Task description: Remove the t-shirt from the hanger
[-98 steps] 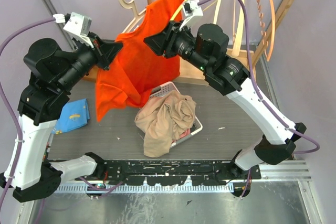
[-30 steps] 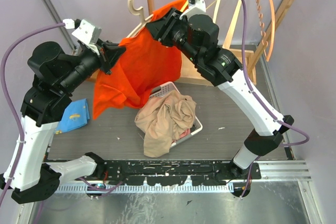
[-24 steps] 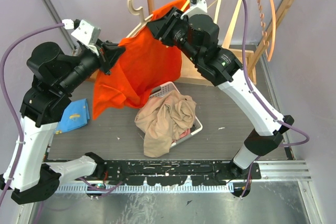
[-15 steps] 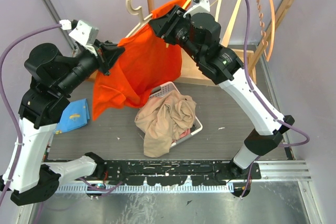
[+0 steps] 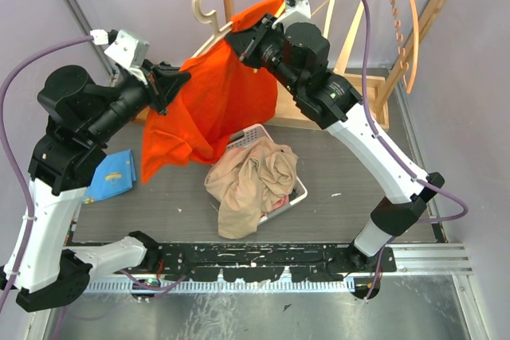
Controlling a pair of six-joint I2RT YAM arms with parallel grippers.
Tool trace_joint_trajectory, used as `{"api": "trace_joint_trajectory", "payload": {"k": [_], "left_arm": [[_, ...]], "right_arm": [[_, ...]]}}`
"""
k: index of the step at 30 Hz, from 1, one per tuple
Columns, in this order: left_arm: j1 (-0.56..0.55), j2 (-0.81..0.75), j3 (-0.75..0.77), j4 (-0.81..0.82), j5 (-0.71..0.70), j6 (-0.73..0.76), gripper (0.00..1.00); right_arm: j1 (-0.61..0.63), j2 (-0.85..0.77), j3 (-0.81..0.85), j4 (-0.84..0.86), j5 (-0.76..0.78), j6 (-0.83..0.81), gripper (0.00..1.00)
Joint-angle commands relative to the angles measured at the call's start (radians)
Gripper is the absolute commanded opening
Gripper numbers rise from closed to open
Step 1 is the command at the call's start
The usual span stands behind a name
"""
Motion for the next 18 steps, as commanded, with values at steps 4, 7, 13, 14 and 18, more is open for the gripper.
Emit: {"api": "trace_joint_trajectory", "payload": {"k": [4, 7, 13, 14, 18], "left_arm": [[-0.005, 0.019, 0.013, 0.063, -0.019, -0.025, 0.0], [-0.005, 0.041, 0.03, 0.041, -0.039, -0.035, 0.0], [-0.013, 0.088, 0.075, 0.006, -0.091, -0.05, 0.0], [-0.015, 0.094, 0.08, 0.007, -0.097, -0.051, 0.0], [-0.024, 0.112, 0.092, 0.025, -0.112, -0.057, 0.0]], "right_arm": [[-0.003, -0.057, -0.012, 0.104, -0.041, -0.049, 0.01], [-0.003, -0.054, -0.007, 0.124, -0.089, -0.059, 0.01], [-0.003, -0.022, 0.027, 0.126, -0.229, -0.057, 0.01], [-0.003, -0.014, 0.037, 0.12, -0.249, -0.055, 0.01], [-0.002, 0.009, 0.076, 0.069, -0.298, -0.059, 0.01]]}}
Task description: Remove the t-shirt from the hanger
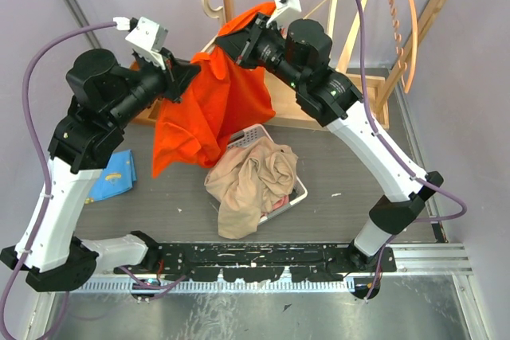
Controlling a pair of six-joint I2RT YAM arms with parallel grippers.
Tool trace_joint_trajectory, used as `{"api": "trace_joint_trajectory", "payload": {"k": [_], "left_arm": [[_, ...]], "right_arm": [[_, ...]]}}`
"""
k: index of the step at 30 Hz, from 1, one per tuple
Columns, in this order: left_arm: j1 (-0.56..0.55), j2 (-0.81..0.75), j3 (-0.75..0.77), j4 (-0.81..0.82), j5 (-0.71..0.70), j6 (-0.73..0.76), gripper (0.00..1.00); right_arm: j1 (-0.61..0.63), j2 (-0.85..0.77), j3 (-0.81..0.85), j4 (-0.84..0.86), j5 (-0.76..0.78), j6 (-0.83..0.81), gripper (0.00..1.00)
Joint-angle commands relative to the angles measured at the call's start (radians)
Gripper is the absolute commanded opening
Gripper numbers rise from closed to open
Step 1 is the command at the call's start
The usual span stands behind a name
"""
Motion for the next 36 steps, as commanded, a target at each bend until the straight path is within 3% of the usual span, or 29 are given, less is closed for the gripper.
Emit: {"api": "trace_joint_trajectory", "payload": {"k": [1, 11, 19, 36], "left_arm": [[-0.011, 0.008, 0.049, 0.045, -0.032, -0.022, 0.0], [-0.011, 0.007, 0.061, 0.083, -0.03, -0.042, 0.0], [-0.011, -0.023, 0.013, 0.109, 0.026, -0.024, 0.0], [-0.011, -0.007, 0.038, 0.036, 0.136, -0.029, 0.0]], "right_arm": [[0.004, 0.007, 0.075, 0.016, -0.116, -0.015, 0.01], [0.003, -0.07, -0.012, -0.043, -0.091, -0.045, 0.02], [0.003, -0.185, -0.059, -0.042, 0.055, -0.178, 0.33], [0.003, -0.132, 0.016, 0.03, 0.032, -0.491, 0.38]]}}
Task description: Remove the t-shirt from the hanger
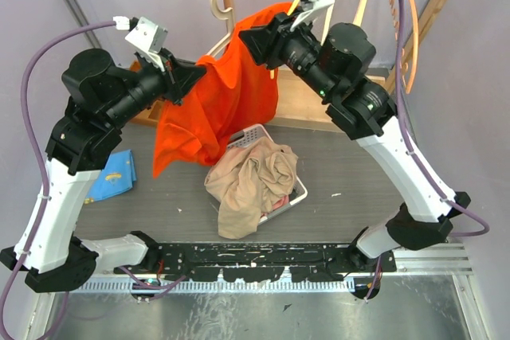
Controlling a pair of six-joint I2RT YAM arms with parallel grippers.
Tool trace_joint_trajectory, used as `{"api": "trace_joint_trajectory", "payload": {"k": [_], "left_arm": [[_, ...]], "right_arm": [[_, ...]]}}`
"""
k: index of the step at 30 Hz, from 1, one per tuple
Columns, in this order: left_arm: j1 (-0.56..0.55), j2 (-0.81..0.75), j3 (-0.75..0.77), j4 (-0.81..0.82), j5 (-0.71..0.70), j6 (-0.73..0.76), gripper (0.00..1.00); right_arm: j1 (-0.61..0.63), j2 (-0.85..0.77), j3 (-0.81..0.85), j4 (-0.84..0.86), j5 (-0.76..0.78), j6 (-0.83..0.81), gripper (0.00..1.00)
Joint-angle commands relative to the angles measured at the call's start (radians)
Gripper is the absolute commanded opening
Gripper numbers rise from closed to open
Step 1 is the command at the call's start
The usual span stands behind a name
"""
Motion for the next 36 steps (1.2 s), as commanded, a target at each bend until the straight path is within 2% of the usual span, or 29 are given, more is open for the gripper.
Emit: {"api": "trace_joint_trajectory", "payload": {"k": [1, 11, 24, 36], "left_arm": [[-0.001, -0.007, 0.02, 0.026, 0.053, -0.001, 0.0], [0.0, 0.01, 0.034, 0.004, 0.108, 0.019, 0.0], [-0.001, -0.016, 0.01, 0.045, 0.169, 0.015, 0.0], [-0.001, -0.033, 0.007, 0.071, 0.148, 0.008, 0.0]], "right_arm": [[0.004, 0.026, 0.033, 0.076, -0.012, -0.091, 0.38], [0.003, 0.045, 0.031, 0.131, -0.039, -0.144, 0.38], [0.003, 0.09, 0.06, 0.109, -0.042, -0.168, 0.36], [0.003, 0.093, 0.056, 0.069, -0.033, -0.176, 0.35]]}}
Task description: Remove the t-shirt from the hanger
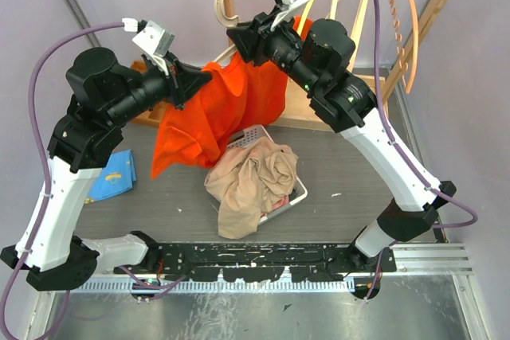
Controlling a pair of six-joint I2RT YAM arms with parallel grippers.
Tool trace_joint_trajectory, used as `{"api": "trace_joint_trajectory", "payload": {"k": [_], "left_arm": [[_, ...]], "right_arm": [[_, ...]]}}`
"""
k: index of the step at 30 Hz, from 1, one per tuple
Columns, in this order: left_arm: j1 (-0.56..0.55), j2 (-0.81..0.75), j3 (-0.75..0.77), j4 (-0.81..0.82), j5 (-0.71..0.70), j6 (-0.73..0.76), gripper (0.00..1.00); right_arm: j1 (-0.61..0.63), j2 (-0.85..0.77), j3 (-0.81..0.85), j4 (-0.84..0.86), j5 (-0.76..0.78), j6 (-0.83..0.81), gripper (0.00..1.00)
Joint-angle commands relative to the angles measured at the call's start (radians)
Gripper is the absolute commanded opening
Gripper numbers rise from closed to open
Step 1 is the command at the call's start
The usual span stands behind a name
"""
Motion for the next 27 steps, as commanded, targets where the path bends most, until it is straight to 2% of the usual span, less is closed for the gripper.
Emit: {"api": "trace_joint_trajectory", "payload": {"k": [1, 11, 27], "left_arm": [[-0.006, -0.046, 0.005, 0.101, 0.046, -0.002, 0.0], [-0.007, -0.035, 0.024, 0.104, 0.049, -0.013, 0.0], [-0.007, -0.045, 0.005, 0.114, 0.121, -0.014, 0.0]], "right_arm": [[0.002, -0.004, 0.02, 0.001, 0.008, -0.019, 0.35], [0.003, -0.046, -0.053, -0.007, 0.023, -0.035, 0.41], [0.003, -0.042, -0.053, 0.014, 0.1, -0.068, 0.48]]}}
